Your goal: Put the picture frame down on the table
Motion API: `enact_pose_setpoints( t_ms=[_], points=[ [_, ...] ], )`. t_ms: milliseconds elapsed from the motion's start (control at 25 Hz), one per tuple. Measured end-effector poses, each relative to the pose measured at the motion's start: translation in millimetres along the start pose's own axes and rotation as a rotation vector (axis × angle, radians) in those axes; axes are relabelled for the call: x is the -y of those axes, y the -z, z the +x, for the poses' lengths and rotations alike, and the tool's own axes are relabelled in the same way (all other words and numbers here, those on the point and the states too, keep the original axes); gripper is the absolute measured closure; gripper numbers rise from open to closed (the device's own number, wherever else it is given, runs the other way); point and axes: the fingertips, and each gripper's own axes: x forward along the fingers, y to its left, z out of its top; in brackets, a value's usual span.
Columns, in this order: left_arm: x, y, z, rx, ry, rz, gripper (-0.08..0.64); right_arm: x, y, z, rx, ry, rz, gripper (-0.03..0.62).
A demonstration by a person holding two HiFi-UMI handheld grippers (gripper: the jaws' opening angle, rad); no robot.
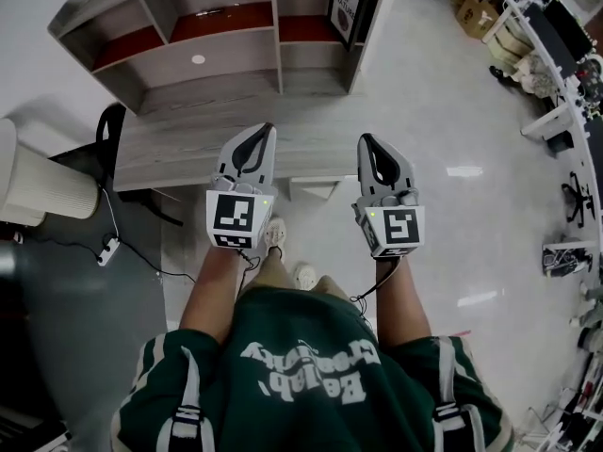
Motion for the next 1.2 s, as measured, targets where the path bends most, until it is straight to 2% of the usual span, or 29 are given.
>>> enact_pose_setpoints(
  t_ms=[200, 440, 760, 1200],
  points=[
    [17.6, -0.9, -42.2, -0.010, -0.009, 0.019, 0.541, -21.5, -1.7, -34.7, -0.001, -0.015, 0.008, 0.557],
    [28.6, -10.5, -69.4, 0.001, -0.019, 0.035, 0.541, -41.3, -14.4, -55.5, 0.012, -0.029, 0.017, 0.557],
    [32.0, -22.1, -73.6, 0.027, 0.004, 0.038, 0.541, -47.3, -23.9, -60.7, 0.005, -0.025, 0.027, 0.557],
    [26.4, -21.2, -69.7, 0.032, -0.004, 0.033, 0.541, -48.0, -25.4, -53.9, -0.001, -0.026, -0.006, 0.557]
  ],
)
